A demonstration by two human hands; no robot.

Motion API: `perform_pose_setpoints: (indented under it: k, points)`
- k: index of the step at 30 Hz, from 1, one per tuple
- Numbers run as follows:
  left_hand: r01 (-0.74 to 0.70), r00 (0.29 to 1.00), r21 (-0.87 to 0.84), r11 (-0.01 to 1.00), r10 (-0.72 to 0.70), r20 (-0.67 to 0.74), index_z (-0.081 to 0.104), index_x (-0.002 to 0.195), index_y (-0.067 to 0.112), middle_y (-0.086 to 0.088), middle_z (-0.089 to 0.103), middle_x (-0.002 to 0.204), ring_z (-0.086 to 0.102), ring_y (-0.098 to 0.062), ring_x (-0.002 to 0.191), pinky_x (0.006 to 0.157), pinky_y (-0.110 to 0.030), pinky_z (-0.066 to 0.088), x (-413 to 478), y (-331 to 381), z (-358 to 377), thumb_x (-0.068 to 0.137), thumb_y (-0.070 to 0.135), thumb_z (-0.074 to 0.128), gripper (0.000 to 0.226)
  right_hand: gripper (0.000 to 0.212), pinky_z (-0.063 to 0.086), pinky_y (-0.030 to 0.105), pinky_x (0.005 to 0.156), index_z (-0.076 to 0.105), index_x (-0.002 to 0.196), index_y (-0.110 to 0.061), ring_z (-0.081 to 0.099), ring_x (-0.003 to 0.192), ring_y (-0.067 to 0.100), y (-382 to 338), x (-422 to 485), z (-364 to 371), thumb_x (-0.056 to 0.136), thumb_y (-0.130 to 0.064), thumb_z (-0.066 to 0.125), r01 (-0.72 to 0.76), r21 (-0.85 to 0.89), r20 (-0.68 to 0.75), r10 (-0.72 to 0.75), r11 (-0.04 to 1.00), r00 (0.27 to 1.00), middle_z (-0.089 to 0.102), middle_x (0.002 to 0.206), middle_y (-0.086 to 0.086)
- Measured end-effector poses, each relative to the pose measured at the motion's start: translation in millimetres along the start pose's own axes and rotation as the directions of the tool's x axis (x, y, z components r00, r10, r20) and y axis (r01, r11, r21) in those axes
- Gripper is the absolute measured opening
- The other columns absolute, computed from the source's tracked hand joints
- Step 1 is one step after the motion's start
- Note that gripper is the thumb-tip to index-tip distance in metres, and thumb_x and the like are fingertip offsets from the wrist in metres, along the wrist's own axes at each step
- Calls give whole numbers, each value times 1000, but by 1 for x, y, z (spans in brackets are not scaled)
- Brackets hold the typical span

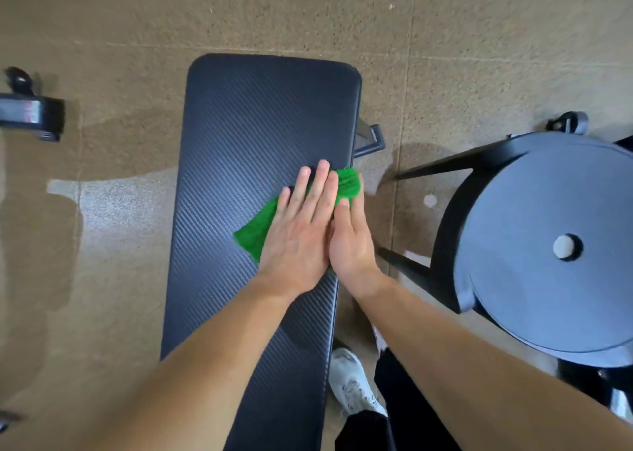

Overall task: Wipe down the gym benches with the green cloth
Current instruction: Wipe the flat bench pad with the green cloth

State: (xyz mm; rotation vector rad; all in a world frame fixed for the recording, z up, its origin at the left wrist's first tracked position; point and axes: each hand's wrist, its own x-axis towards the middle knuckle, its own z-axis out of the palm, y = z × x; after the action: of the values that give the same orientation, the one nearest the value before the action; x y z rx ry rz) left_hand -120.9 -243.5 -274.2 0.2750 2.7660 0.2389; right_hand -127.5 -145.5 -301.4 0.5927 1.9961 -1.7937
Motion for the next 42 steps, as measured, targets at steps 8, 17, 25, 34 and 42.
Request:
perform_pose_setpoints:
  k: [8, 17, 25, 34, 42]
  points:
    - [-1, 992, -6, 1000, 0, -126, -2, 158, 12, -4, -10, 166, -8, -24, 153, 124, -47, 9, 59, -6, -10, 104, 30, 33, 67, 54, 28, 30, 115, 9, 159, -24, 37, 142, 15, -25, 59, -1, 107, -35, 24, 5, 57, -44, -2, 998, 999, 36, 157, -1]
    - [43, 999, 4, 999, -43, 33, -6, 158, 11, -3, -16, 165, -13, -23, 152, 124, -46, 8, -77, 13, 28, 100, 31, 41, 76, 56, 30, 28, 112, 6, 159, -29, 40, 139, 11, 32, -65, 3, 106, -37, 26, -133, -37, 7, 133, 990, 991, 38, 156, -7]
    - [51, 993, 37, 998, -47, -108, -3, 158, 12, -5, -12, 166, -10, -25, 152, 124, -47, 9, 14, 6, 8, 98, 25, 42, 76, 58, 32, 34, 110, 6, 159, -23, 42, 138, 25, -9, 27, -4, 106, -41, 21, -116, 1, -17, 116, 993, 993, 39, 155, 8]
    - [75, 997, 11, 997, -75, -32, -5, 158, 12, -4, -12, 166, -10, -23, 153, 123, -47, 12, -130, 29, 53, 105, 35, 28, 67, 57, 31, 20, 107, 16, 158, -28, 44, 133, 9, 74, -113, 1, 103, -44, 21, -197, 36, 62, 194, 980, 979, 42, 153, -5]
    - [76, 994, -22, 997, -78, -71, -7, 158, 14, -2, -12, 166, -12, -23, 152, 124, -46, 4, -82, 27, 44, 100, 26, 31, 70, 51, 31, 40, 116, 27, 155, -18, 46, 135, 27, 52, -53, -1, 107, -34, 26, -220, 184, 7, 223, 958, 975, 47, 148, 13]
